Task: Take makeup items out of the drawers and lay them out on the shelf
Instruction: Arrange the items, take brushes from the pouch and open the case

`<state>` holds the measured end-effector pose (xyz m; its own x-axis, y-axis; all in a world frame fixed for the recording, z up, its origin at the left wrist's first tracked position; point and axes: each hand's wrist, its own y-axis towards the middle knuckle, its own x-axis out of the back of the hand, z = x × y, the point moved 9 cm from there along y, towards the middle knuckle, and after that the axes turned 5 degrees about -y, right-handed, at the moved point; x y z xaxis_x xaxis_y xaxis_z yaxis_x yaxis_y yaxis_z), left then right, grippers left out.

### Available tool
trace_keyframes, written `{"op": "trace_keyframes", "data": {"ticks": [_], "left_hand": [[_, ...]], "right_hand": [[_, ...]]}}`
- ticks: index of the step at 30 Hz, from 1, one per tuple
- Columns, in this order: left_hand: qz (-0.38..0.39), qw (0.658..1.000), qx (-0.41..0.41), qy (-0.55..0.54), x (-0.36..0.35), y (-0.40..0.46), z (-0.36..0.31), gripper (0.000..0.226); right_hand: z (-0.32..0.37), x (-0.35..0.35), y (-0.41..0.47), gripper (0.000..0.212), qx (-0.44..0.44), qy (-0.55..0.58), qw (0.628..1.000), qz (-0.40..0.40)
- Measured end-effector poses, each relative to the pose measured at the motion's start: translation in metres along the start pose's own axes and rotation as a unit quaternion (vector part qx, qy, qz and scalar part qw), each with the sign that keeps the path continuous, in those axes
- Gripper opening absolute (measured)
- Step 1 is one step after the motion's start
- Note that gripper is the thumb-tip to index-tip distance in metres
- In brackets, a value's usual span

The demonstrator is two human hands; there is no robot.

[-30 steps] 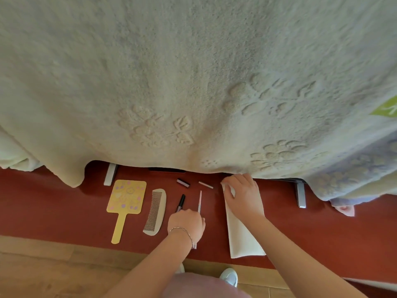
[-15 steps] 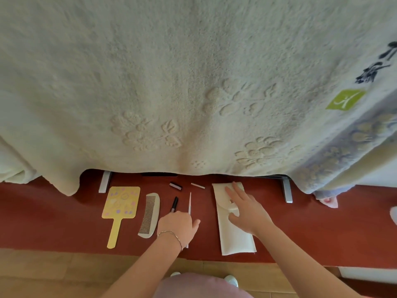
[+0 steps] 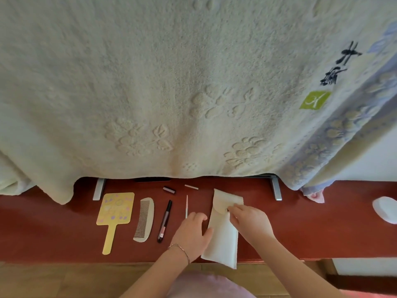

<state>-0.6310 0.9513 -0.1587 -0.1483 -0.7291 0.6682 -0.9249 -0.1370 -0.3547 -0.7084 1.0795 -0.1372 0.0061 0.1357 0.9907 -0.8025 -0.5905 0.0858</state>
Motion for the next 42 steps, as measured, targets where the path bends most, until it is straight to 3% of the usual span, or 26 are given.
{"op": "trace_keyframes", "data": {"ticks": [4,6,7,9,12,15,20,24,28,30,33,36,37,40,42], "left_hand": [[-0.03,0.992,0.02,-0.123,0.001,-0.002,-0.004,0.062],[-0.009,0.965,0.076,-0.251,-0.003,-0.002,-0.002,0.066],[0.035,0.935,0.113,-0.334,-0.009,-0.004,-0.005,0.062],[0.151,0.84,0.163,-0.495,-0.027,-0.014,-0.02,0.046],[0.24,0.722,0.199,-0.618,-0.034,-0.031,-0.036,0.033],[0.267,0.674,0.187,-0.663,-0.033,-0.035,-0.046,0.036],[0.27,0.634,0.186,-0.7,-0.042,-0.032,-0.043,0.032],[0.29,0.625,0.173,-0.704,-0.042,-0.031,-0.044,0.039],[0.294,0.629,0.139,-0.706,-0.042,-0.028,-0.043,0.08],[0.305,0.625,0.128,-0.707,-0.042,-0.028,-0.045,0.088],[0.291,0.64,0.141,-0.697,-0.038,-0.032,-0.051,0.058],[0.251,0.7,0.171,-0.646,-0.031,-0.032,-0.049,0.018],[0.234,0.712,0.175,-0.638,-0.027,-0.03,-0.048,0.026],[0.233,0.691,0.18,-0.66,-0.021,-0.033,-0.054,0.017],[0.221,0.709,0.18,-0.645,-0.019,-0.029,-0.048,0.031]], "right_hand": [[-0.004,0.03,-0.016,0.011,-0.038,0.107,0.99,-0.081],[-0.003,0.047,-0.022,0.021,-0.049,0.133,0.982,-0.123],[-0.002,0.055,-0.023,0.023,-0.052,0.146,0.978,-0.14],[0.001,0.063,-0.026,0.024,-0.057,0.17,0.971,-0.16],[0.007,0.067,-0.028,0.023,-0.066,0.201,0.963,-0.168],[0.011,0.067,-0.027,0.023,-0.064,0.22,0.959,-0.166],[0.007,0.062,-0.025,0.014,-0.084,0.224,0.959,-0.154],[0.009,0.067,-0.022,0.014,-0.084,0.24,0.956,-0.146],[-0.029,0.063,-0.013,0.016,-0.229,0.363,0.897,-0.109],[-0.043,0.067,-0.006,0.014,-0.25,0.364,0.891,-0.101],[-0.05,0.069,0.003,0.015,-0.271,0.396,0.873,-0.091],[-0.05,0.071,0.002,0.023,-0.296,0.444,0.837,-0.12],[-0.047,0.071,0.001,0.026,-0.296,0.451,0.832,-0.13],[-0.04,0.069,-0.002,0.035,-0.29,0.462,0.827,-0.137],[-0.035,0.071,-0.003,0.039,-0.276,0.481,0.821,-0.135]]}}
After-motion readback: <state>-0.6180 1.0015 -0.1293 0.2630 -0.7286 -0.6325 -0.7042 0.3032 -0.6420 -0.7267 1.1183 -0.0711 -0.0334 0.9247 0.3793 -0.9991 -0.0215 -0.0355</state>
